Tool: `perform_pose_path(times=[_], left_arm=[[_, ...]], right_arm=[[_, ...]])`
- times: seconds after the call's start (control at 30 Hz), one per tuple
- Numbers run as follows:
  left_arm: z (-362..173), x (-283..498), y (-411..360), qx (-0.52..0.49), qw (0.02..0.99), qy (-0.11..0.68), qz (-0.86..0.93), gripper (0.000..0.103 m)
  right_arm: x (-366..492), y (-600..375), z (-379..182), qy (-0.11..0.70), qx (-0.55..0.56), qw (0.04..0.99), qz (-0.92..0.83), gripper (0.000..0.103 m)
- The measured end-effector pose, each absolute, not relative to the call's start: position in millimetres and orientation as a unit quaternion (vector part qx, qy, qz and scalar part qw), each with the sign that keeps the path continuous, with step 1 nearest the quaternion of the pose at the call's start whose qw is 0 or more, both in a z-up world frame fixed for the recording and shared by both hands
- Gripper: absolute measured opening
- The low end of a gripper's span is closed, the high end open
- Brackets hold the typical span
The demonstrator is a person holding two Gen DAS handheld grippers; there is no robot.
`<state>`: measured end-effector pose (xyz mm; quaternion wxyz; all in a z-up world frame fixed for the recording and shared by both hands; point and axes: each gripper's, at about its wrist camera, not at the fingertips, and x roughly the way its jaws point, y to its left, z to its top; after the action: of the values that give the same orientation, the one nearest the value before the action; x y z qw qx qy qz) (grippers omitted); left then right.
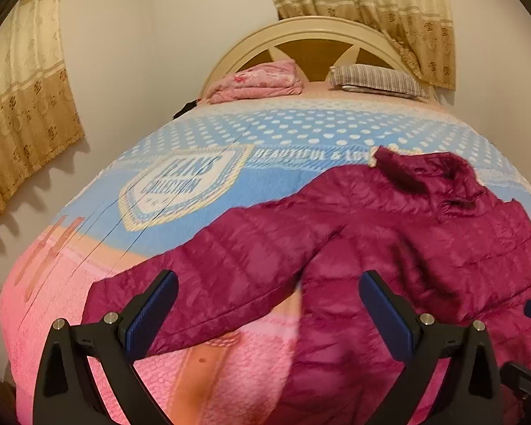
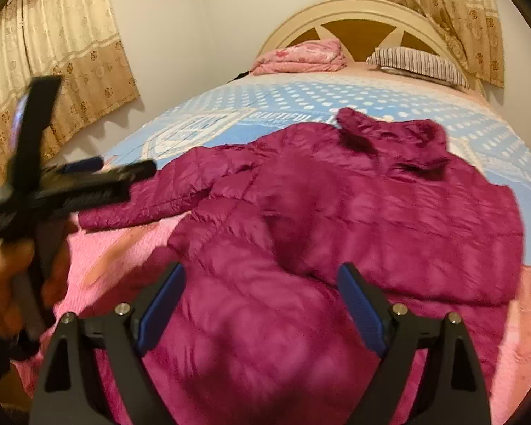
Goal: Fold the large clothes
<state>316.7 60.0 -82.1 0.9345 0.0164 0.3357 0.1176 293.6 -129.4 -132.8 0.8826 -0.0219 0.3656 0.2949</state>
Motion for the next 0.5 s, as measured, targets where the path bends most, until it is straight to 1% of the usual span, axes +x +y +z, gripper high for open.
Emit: perform_pose_path(times=[0.13, 0.2, 0.23, 0.27, 0.33, 0.4, 0.5], left_arm=[[-79, 332, 18, 0.036, 0.937, 0.337, 0.085, 0.102], [-82, 346, -7, 0.052, 0.937, 0.335, 0.086, 0.102], [-85, 354, -19, 0.059, 0.936, 0.337, 0.079, 0.102], [-88, 360, -27, 0.069, 0.936, 0.336, 0.077, 0.102], [-103, 373, -42, 0.1, 0.931, 0.336, 0.099, 0.102], [-119, 382, -48, 0.12, 0.925, 0.341, 0.114, 0.102], [-144, 390, -44, 0.138, 0.914, 0.356, 0.138, 0.102]], right_arm=[[290, -174, -130, 0.365, -0.021, 0.897, 0.247, 0.089], [300, -196, -132, 0.373, -0.027, 0.905, 0.201, 0.075], [308, -210, -134, 0.382, -0.024, 0.907, 0.173, 0.062], [318, -225, -133, 0.388, -0.012, 0.909, 0.153, 0.055], [339, -268, -130, 0.385, 0.038, 0.917, 0.102, 0.055], [363, -300, -127, 0.375, 0.064, 0.923, 0.053, 0.055], [395, -324, -132, 0.371, 0.093, 0.923, 0.039, 0.055]])
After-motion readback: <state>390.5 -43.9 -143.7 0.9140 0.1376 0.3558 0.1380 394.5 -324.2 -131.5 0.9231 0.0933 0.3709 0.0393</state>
